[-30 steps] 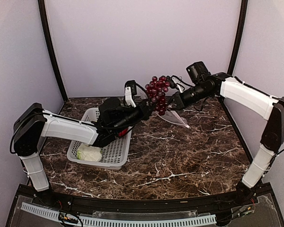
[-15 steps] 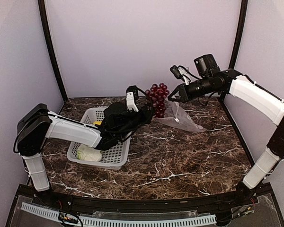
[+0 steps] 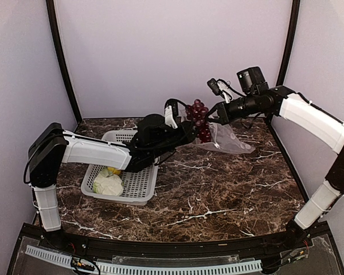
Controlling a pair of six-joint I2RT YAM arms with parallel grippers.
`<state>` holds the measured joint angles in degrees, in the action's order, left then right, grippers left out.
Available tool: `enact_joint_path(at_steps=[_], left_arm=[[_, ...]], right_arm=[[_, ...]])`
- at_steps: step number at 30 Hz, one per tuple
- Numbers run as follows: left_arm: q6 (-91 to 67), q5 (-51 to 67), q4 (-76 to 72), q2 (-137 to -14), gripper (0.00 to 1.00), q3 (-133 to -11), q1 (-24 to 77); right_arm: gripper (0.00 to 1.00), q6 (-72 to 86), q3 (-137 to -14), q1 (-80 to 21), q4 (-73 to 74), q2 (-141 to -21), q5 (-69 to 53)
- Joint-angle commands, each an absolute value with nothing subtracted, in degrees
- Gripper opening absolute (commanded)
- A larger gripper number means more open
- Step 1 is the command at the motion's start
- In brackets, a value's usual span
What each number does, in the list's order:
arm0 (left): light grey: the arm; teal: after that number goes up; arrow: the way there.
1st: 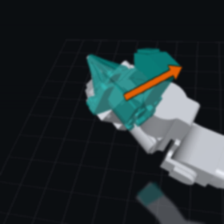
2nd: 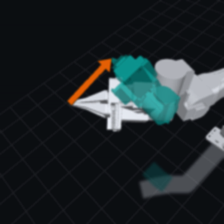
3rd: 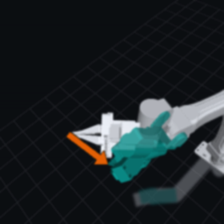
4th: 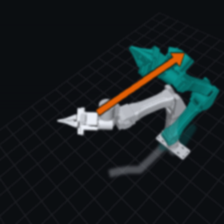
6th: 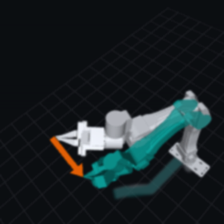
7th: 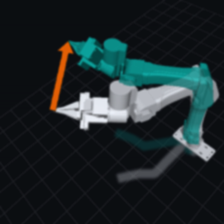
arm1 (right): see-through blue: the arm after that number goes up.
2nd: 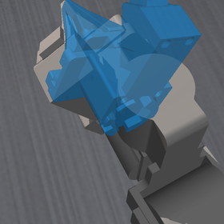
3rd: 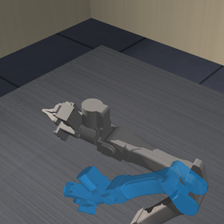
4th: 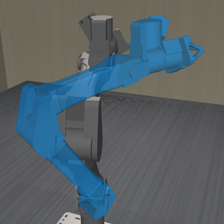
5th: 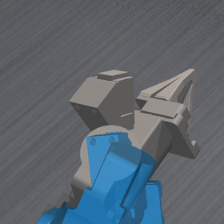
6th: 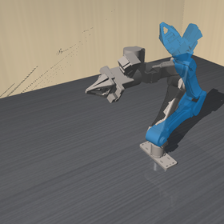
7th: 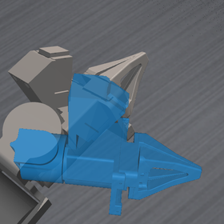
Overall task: Place the food in the zip-top bag and seal the zipper
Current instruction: Place the fake fruit in the zipper food storage bag.
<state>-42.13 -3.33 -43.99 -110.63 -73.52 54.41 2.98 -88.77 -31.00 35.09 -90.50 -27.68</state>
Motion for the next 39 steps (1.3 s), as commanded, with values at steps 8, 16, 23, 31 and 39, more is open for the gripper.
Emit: enact_joint_path(at_steps=[8, 16, 23, 31, 39], left_arm=[[-61.33, 0.89, -28.57, -110.70, 0.01, -80.01, 54.70], [-70.25, 5.07, -22.19, -112.00, 0.02, -83.64, 54.59], [-75.49, 5.75, -22.65, -113.37, 0.18, -84.81, 52.54], [-69.78, 8.70, -11.19, -113.27, 0.48, -91.09, 52.84], [-62.31, 4.21, -7.23, -107.92, 0.66, -89.49, 52.88]], right_arm=[[0.00, -0.26, -85.75, -31.47, 32.03, -85.71, -27.38], [0.00, -4.33, -82.83, -31.90, 30.70, -84.82, -27.59], [0.00, -3.92, -82.58, -31.99, 30.57, -86.01, -30.57], [0.00, -3.27, -84.42, -31.18, 30.87, -87.02, -30.27], [0.00, -2.20, -86.93, -28.52, 31.90, -89.37, -33.46]])
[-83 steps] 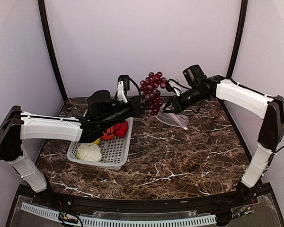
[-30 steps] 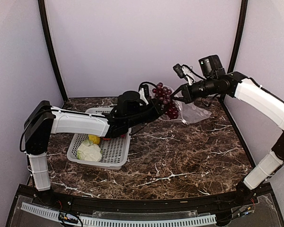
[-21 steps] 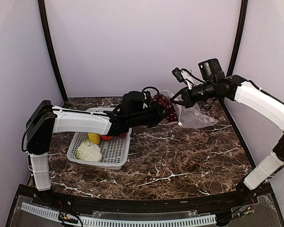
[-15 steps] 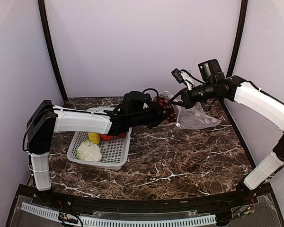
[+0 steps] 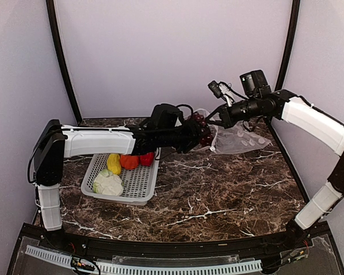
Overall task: Place the food in the zip-top bag and seal the zipper
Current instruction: Place the fake fruit in the zipper food storage bag, then adjust the zipper food storage bag at the center of the board.
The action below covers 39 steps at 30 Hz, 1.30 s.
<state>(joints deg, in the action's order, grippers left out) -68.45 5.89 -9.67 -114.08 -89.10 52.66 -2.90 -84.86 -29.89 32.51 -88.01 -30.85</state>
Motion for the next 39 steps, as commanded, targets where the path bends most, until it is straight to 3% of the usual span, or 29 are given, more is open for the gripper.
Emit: enact_joint_path(at_steps=[1, 4, 7, 11, 18, 25, 32, 34, 35, 39], left_arm=[[-60.64, 4.39, -6.60, -107.66, 0.67, -90.07, 52.92], [-57.46, 3.92, -5.72, -105.84, 0.68, -90.66, 53.15], [-54.76, 1.20, -2.96, -103.95, 0.81, -90.75, 53.54], [-53.38, 0.63, -2.02, -102.41, 0.87, -90.09, 53.52], [-50.60, 1.72, -4.25, -102.21, 0.89, -90.69, 53.61], [-39.56, 5.76, -8.95, -94.75, 0.85, -87.87, 53.58], [-27.62, -6.85, 1.16, -81.07, 0.85, -74.76, 53.53], [-25.25, -11.30, 5.94, -76.60, 0.89, -71.63, 53.53], [-25.15, -13.43, 7.71, -75.52, 0.96, -69.70, 53.53], [-24.04, -22.48, 17.17, -70.54, 0.99, -63.64, 53.39]], right_arm=[[0.00, -1.87, -87.07, -28.22, 31.97, -89.60, -33.76], [0.00, -1.12, -87.51, -27.29, 31.98, -90.37, -34.05], [0.00, -0.85, -87.58, -26.59, 32.12, -91.36, -34.22], [0.00, -0.13, -87.85, -25.76, 32.23, -92.12, -36.31], [0.00, -0.01, -90.13, -25.35, 33.68, -92.87, -37.53], [0.00, -1.00, -96.96, -23.79, 37.02, -92.64, -39.29], [0.00, -5.69, -102.61, -22.27, 37.87, -93.57, -25.34], [0.00, -7.45, -104.36, -20.53, 39.39, -96.65, -22.59], [0.00, -8.13, -105.71, -19.61, 40.49, -98.30, -22.04], [0.00, -9.12, -112.86, -16.21, 43.66, -103.33, -14.33]])
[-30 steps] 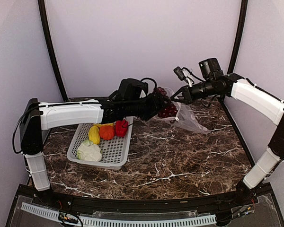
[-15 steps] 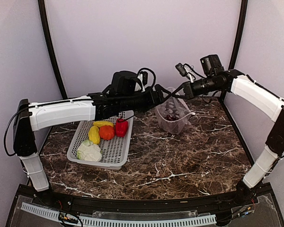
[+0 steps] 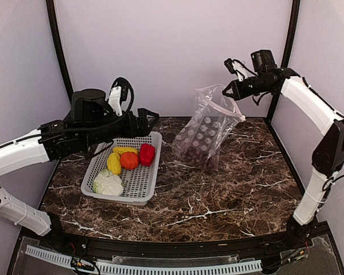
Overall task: Place the food in the zip-top bag and seal the zipper
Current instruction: Adjust the zipper food storage bag at the center of the board.
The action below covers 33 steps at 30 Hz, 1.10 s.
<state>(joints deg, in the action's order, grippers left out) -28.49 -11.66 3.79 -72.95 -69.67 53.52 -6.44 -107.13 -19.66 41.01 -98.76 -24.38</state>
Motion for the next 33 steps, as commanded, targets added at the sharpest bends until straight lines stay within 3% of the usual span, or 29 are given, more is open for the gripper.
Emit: enact_joint_path(at_steps=[1, 6, 14, 18, 28, 33], left_arm=[[-23.92, -22.88, 18.34, -69.45, 0.99, -62.89, 53.23], [-23.74, -21.41, 24.51, -67.66, 0.99, -58.77, 52.99], [-24.71, -25.15, 31.29, -69.34, 0.92, -58.04, 52.99], [-25.24, -26.14, 34.71, -70.95, 0.92, -58.74, 52.87], [-28.25, -27.03, 42.64, -72.19, 0.92, -57.93, 50.87], [-29.24, -23.89, 43.79, -72.14, 0.95, -55.57, 47.25]], right_arm=[[0.00, -9.63, -114.24, -15.76, 43.46, -103.65, -11.88], [0.00, -13.45, -114.85, -17.06, 42.41, -101.28, -5.69], [0.00, -16.81, -95.37, -30.00, 41.06, -94.58, -12.91], [0.00, -14.57, -89.94, -30.70, 38.01, -94.39, -20.20], [0.00, -11.52, -90.76, -31.05, 39.10, -96.62, -35.97], [0.00, -10.28, -90.93, -29.47, 39.22, -97.59, -30.69]])
